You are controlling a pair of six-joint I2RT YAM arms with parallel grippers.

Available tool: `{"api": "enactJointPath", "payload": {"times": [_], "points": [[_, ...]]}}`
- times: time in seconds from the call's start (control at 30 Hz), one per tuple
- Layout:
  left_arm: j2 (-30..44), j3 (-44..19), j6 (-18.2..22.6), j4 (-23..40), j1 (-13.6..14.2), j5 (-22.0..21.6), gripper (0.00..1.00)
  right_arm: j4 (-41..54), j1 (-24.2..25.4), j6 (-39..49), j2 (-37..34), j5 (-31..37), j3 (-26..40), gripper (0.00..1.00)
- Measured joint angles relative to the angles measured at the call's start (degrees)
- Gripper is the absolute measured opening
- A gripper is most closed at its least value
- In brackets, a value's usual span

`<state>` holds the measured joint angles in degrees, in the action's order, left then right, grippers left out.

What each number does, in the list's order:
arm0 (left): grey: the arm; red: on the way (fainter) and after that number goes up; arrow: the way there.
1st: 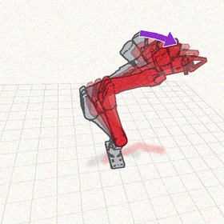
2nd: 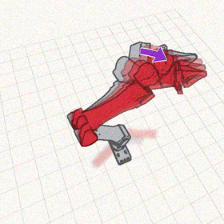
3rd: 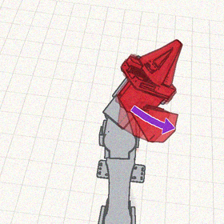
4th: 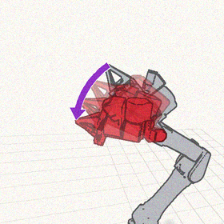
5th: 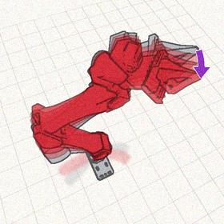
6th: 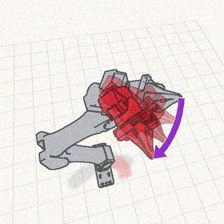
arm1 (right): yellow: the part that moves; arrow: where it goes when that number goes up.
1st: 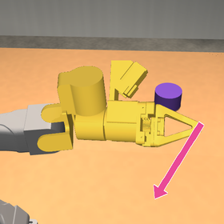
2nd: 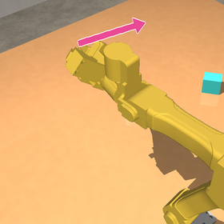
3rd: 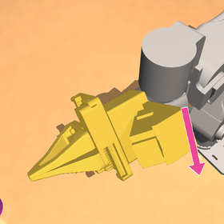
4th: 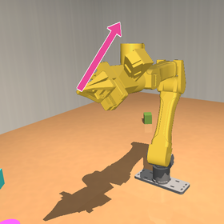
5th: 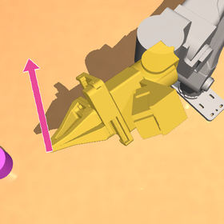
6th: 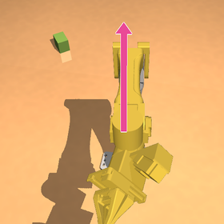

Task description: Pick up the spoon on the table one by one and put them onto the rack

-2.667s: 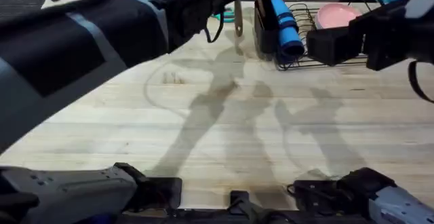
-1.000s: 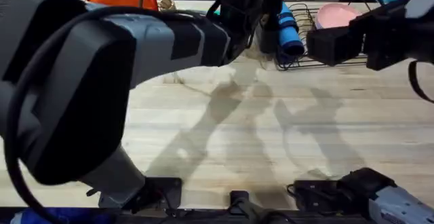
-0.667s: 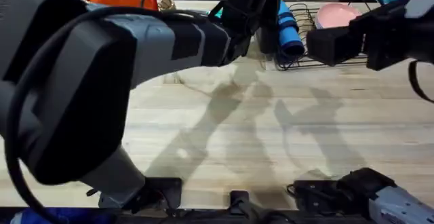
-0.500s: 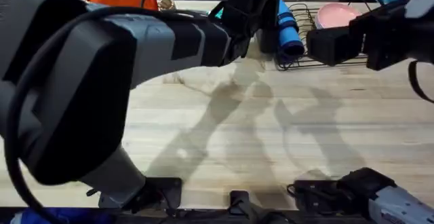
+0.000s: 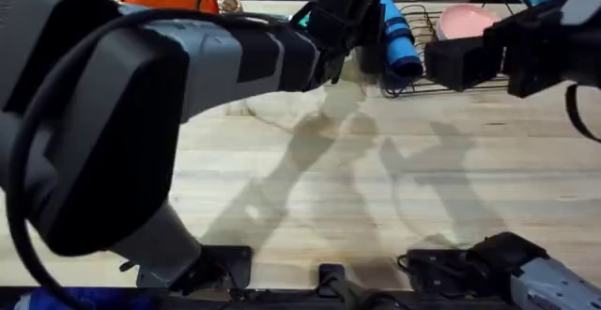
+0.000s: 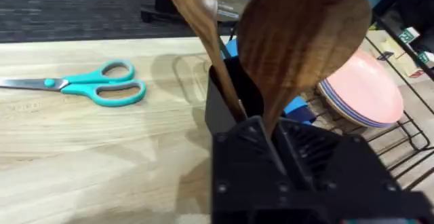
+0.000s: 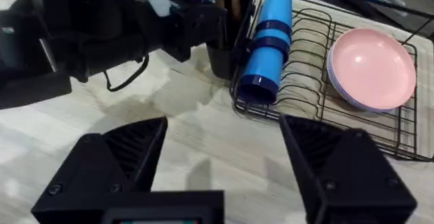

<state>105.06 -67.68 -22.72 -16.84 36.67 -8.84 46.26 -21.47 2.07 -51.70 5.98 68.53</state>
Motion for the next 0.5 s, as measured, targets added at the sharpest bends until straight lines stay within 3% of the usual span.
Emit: {"api": "enactJointPath", "payload": {"times": [0.23,0.5], "points": [[0.00,0.02,0.00,0.63,0.00,0.00,0.405,0.02,0.00,0.00,0.00,0.00,0.00,0.997],[-0.14,0.02,1.61,0.90,0.00,-0.20,0.525,0.02,0.00,-0.17,0.00,0.00,0.00,0.997]]}}
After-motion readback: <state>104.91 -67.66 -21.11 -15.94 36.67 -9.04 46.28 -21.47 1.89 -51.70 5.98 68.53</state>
